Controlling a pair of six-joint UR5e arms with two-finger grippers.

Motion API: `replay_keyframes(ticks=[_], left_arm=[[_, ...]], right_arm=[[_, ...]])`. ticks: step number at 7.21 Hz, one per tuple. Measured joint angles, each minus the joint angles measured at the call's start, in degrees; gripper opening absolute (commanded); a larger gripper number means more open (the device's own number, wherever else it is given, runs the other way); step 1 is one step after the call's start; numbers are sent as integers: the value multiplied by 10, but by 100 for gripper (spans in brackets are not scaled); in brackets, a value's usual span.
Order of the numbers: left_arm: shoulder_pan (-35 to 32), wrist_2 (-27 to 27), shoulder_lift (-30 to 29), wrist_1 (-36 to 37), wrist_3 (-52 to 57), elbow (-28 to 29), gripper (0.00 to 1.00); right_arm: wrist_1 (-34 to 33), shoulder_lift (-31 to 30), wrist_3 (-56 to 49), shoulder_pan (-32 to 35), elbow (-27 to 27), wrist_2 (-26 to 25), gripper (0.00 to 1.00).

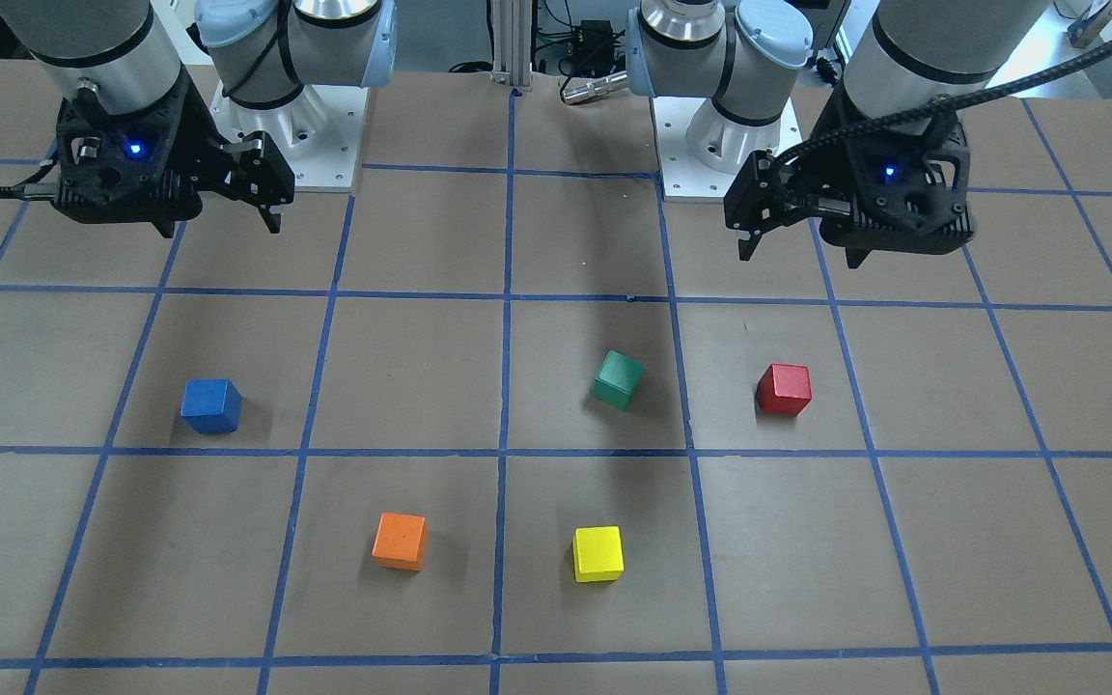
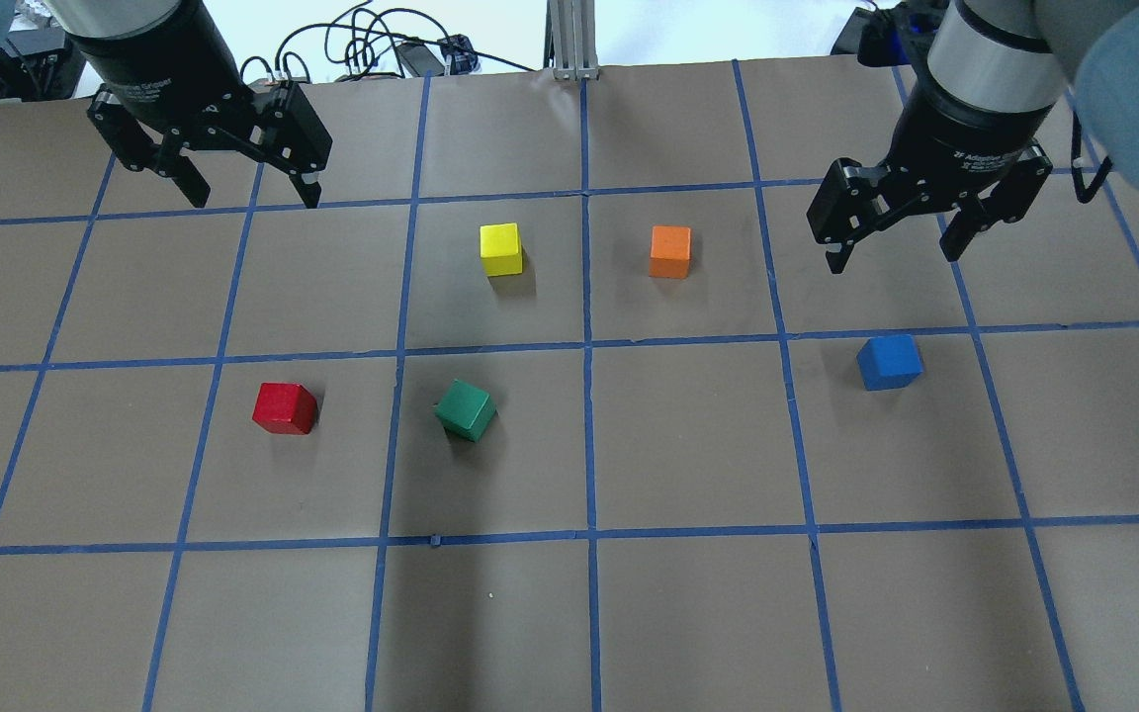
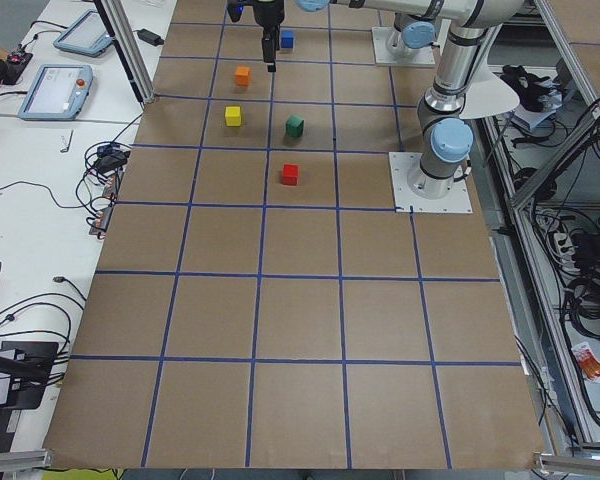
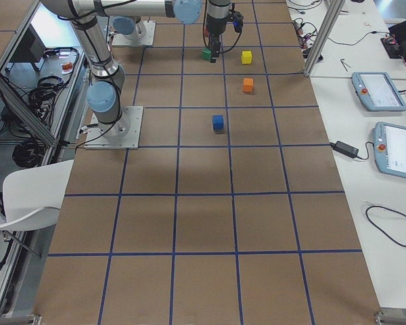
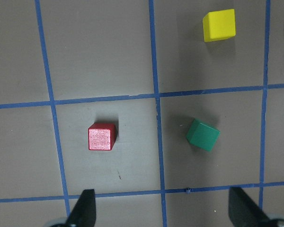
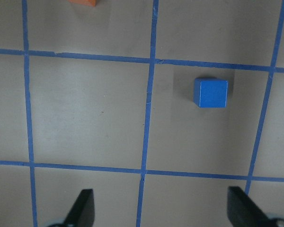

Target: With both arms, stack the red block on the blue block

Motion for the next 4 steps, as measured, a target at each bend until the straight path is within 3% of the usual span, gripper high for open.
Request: replay_keyframes(ticks=[4], left_arm=[[-1,0,4,1,1,-8,100]], right_arm=[[0,2,0,1,1,2,100]])
